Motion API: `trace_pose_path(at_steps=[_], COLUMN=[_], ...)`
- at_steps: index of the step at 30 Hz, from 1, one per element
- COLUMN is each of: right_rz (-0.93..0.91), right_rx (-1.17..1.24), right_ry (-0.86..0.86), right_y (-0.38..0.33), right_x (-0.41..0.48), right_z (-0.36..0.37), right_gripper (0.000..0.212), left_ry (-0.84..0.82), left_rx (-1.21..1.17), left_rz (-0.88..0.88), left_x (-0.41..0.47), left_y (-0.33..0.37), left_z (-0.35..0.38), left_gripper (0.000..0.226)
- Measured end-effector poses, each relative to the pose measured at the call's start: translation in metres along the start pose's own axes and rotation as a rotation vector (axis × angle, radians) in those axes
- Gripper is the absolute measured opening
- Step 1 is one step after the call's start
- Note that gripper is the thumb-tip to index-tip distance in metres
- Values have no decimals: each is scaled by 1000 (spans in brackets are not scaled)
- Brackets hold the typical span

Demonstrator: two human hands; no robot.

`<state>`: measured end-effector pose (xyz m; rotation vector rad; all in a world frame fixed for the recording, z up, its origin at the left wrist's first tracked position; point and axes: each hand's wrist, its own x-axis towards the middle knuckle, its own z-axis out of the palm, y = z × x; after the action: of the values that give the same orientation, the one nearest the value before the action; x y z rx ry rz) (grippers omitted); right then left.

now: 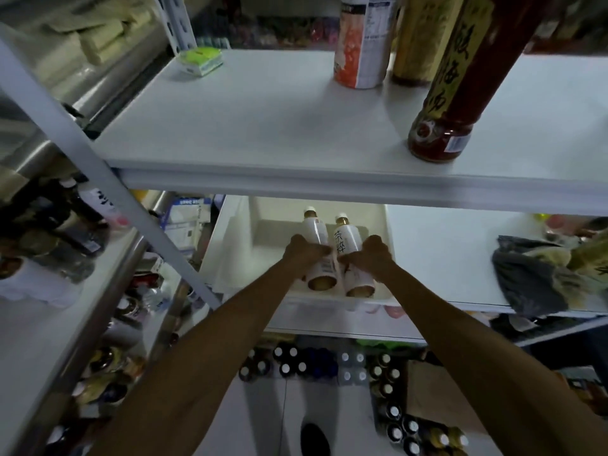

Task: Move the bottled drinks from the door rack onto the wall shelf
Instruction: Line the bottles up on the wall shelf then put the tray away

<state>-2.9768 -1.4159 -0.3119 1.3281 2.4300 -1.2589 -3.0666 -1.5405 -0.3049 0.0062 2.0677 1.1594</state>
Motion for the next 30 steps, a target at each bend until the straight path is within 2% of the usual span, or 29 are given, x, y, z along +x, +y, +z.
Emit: trace_pose_path(at_steps=[6,10,12,15,18,22,26,30], right_rz=[-31,-43,-45,-41,-50,-116,-215,-312], right_rx=[33,30,18,2,-33,57,148,237], right_ry=[11,-65,-85,-102,-107,-51,41,121], right_y=[-19,-27,-23,-11,2,-1,-25,-61], right_x=[-42,-79,-103,-147,-189,-239,-282,-319], right_z=[-36,-48,-48,-42,-32,-36,-56,-81], right_gripper=[63,67,64,56,63,62,61,87], left_ry=[-121,-200,-190,-92,26,205,335,460], left_rx=[-175,-175,-167,-98,-102,59,-37,-127], left_rz=[-112,-177,-174,-114,-38,142,273,417], left_x=[-50,-91,-118,-161,-198,-238,-278,-323], left_y=[24,11,-3,-31,-63,-86,-77,-44], left_z=[-28,-41,-46,-52,-51,-54,-68,-93], left_gripper=[55,39,39,41,53,62,77,74])
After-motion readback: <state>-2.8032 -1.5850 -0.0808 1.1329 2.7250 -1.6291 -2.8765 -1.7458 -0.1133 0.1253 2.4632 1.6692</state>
